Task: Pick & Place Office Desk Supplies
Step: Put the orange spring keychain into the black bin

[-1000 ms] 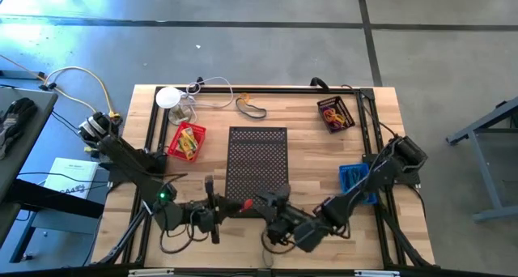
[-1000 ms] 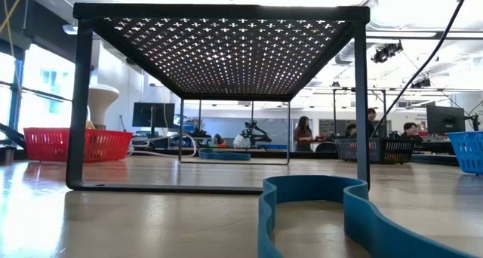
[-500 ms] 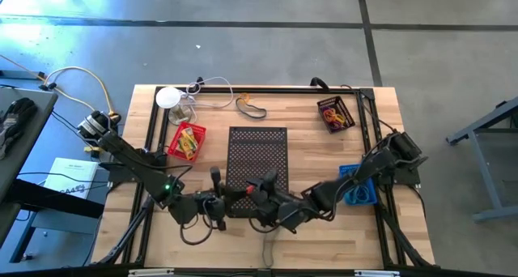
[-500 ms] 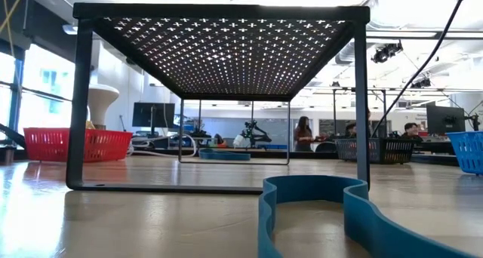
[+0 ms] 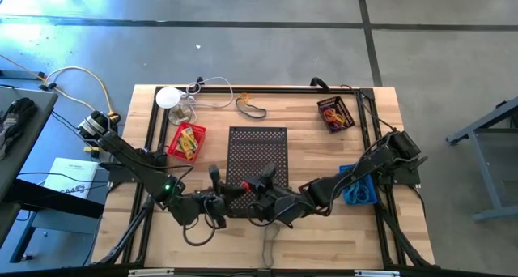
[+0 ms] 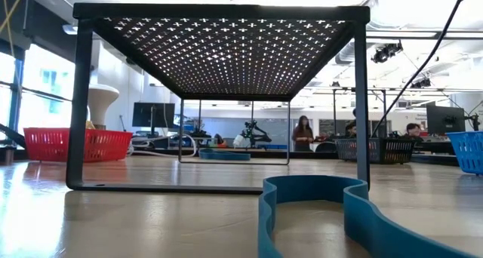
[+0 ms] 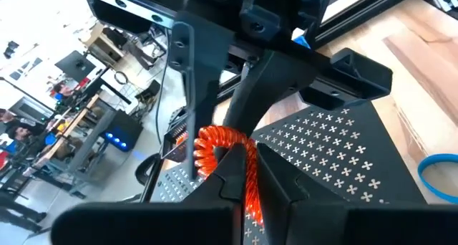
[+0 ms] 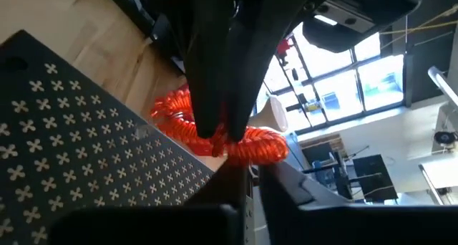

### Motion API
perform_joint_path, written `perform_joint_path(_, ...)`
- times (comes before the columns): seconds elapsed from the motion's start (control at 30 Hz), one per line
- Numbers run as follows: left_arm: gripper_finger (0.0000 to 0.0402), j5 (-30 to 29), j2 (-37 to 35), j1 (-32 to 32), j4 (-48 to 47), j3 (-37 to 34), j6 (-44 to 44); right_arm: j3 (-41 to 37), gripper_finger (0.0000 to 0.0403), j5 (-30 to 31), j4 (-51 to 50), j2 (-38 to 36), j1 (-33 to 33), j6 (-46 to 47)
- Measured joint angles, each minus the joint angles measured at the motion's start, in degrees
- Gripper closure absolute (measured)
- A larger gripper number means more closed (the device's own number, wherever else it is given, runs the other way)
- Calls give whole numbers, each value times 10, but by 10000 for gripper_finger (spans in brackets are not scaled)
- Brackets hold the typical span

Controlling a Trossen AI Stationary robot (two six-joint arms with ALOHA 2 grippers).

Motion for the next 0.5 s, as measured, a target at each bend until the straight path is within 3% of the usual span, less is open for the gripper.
perform_joint_path(0.17, 392, -8, 0, 0, 0, 0, -1, 0, 392, 2, 0, 0, 0, -9)
perform_joint_path(0.5, 391, -7, 0, -2, -10, 0, -13, 0, 342, 16, 4, 0, -3, -26)
